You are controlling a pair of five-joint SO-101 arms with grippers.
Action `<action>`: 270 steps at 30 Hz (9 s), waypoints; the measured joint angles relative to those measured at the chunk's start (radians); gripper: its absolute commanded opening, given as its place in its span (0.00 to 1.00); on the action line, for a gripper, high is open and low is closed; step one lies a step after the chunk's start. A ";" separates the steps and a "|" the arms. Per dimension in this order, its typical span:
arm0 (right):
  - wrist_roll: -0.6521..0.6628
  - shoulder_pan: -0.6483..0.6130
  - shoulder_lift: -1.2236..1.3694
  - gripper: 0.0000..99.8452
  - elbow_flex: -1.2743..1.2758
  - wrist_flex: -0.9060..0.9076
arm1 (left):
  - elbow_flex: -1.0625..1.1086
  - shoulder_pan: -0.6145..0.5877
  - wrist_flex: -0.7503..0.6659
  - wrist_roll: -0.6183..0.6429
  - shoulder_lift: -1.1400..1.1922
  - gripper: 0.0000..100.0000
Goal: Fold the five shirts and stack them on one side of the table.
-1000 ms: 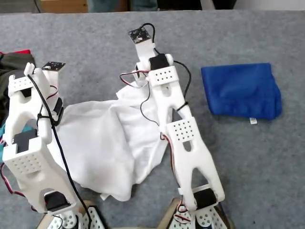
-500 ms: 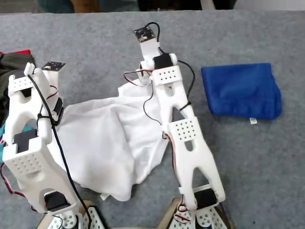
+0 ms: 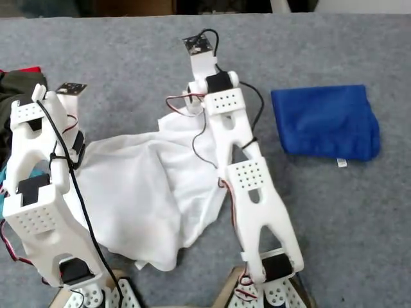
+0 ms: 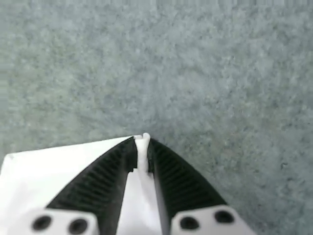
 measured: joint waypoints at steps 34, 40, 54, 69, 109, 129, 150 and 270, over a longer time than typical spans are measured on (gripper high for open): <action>-0.026 0.301 -1.613 0.01 0.031 0.064 | -0.600 0.069 0.356 0.226 -1.191 0.03; -0.026 0.315 -1.705 0.01 0.215 -0.087 | -0.477 0.061 0.356 0.183 -1.416 0.03; -0.028 0.249 -1.660 0.01 0.905 -0.456 | 0.264 0.063 -0.031 0.180 -1.462 0.03; -0.018 0.250 -1.984 0.01 0.710 -0.476 | -0.502 0.061 0.345 0.180 -1.487 0.03; 0.232 0.170 -0.667 0.01 0.497 -0.835 | 0.295 0.049 -0.999 0.233 -0.715 0.03; 0.298 0.170 -0.592 0.01 0.075 0.230 | 0.898 0.124 -0.727 0.232 -1.057 0.03; 0.485 0.238 -1.269 0.01 1.424 0.058 | 1.521 0.133 -0.614 0.150 -1.662 0.03; 0.233 -0.199 -1.479 0.05 2.120 0.014 | 0.580 0.063 -0.885 0.425 -0.301 0.03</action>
